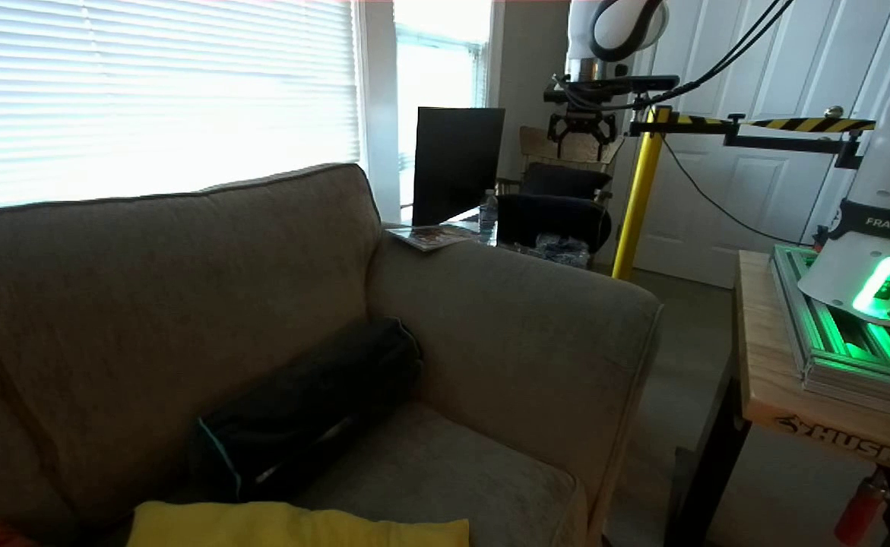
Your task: Take the remote controller off of the armrest and put it on the table
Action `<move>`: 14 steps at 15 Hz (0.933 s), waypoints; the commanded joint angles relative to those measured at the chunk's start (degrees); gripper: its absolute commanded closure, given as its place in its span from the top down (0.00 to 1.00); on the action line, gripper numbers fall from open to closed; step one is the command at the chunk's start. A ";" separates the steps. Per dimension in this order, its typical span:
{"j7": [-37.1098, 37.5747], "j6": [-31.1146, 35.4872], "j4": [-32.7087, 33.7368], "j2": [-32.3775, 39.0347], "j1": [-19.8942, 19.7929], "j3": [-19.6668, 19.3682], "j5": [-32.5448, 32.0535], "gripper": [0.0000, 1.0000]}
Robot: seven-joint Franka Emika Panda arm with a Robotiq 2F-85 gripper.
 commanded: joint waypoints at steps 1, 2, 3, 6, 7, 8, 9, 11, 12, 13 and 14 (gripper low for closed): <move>-0.08 -0.17 0.13 0.00 -0.67 0.65 -0.02 1.00; -1.17 0.32 0.22 0.05 -0.71 1.14 2.37 1.00; -6.14 -1.75 0.60 -0.42 -0.23 2.59 5.11 1.00; -10.31 -2.25 -1.18 -3.90 1.91 4.92 0.36 1.00; -11.70 -2.63 -2.36 -5.52 2.51 5.89 -0.21 1.00; -13.72 -3.08 -2.88 -6.45 2.88 6.77 -0.20 1.00; -15.93 -3.53 -3.49 -7.40 3.05 7.44 -0.44 1.00; -21.88 -3.95 -5.18 -9.70 2.65 8.16 -0.61 1.00; -24.98 -3.67 -6.06 -10.84 2.33 8.35 -0.85 1.00; -28.24 -3.41 -7.07 -12.02 1.95 8.31 -1.12 1.00; -32.24 -3.39 -7.96 -13.23 1.45 8.10 -0.90 1.00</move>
